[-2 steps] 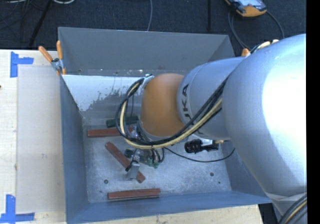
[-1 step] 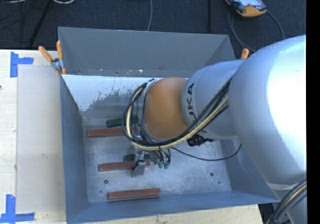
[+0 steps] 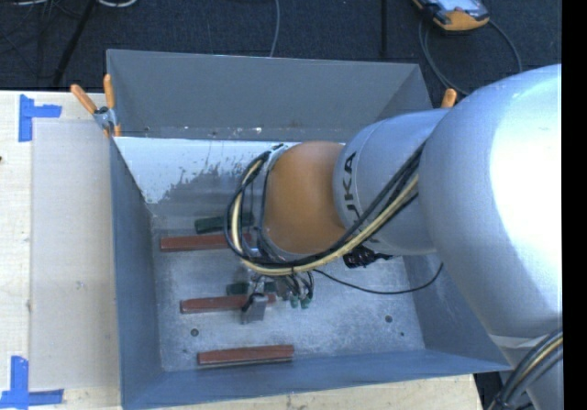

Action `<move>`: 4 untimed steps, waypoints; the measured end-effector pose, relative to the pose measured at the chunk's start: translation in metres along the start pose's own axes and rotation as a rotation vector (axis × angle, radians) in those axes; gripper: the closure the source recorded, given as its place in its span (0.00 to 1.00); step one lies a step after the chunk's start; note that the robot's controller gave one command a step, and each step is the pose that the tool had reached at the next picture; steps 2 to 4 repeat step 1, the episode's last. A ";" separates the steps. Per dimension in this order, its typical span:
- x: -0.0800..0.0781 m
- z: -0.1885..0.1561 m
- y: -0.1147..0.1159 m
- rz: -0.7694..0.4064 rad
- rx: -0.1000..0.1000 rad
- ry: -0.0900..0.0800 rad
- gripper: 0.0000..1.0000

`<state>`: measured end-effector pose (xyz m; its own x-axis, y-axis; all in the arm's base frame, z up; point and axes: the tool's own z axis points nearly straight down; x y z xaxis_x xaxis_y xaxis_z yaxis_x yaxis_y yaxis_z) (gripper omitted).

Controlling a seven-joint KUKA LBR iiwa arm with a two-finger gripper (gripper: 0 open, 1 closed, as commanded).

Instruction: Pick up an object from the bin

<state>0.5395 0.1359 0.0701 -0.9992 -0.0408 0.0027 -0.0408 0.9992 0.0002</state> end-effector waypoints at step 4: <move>-0.016 -0.141 0.012 0.087 0.000 -0.004 1.00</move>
Offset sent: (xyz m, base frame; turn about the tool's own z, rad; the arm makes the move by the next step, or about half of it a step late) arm 0.0000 0.0000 0.0000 0.0000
